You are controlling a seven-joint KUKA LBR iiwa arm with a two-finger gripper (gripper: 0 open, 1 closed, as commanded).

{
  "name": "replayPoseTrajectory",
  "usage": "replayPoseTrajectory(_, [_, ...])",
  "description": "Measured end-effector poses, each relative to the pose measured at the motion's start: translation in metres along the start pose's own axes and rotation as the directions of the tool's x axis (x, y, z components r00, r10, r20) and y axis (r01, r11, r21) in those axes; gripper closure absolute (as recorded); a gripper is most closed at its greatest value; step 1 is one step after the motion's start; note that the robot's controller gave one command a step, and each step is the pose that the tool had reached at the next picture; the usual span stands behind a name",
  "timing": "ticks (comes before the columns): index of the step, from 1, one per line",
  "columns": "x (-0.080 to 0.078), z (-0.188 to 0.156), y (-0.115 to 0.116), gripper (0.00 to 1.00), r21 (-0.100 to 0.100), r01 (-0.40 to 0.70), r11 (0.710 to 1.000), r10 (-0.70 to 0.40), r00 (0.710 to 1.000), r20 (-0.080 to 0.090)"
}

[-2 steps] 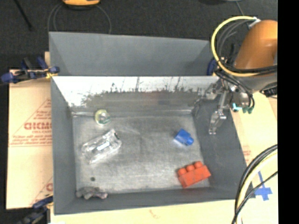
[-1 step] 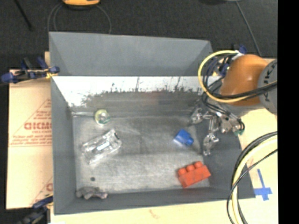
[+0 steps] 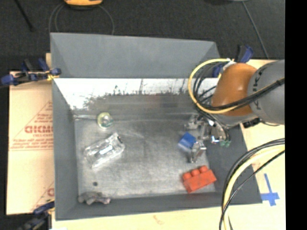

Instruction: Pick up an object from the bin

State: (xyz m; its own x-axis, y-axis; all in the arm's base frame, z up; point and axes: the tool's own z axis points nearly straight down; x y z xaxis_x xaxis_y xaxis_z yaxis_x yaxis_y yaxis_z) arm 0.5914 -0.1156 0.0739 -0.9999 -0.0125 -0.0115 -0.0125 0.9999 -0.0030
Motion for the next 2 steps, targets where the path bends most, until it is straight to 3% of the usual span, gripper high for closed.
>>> replayPoseTrajectory(1, [-0.003,-0.003,-0.001,1.00,0.003,0.005,1.000,-0.005,1.000,0.008])
replayPoseTrajectory(2, [0.001,-0.185,-0.007,1.00,0.002,0.003,1.000,-0.003,1.000,0.002])
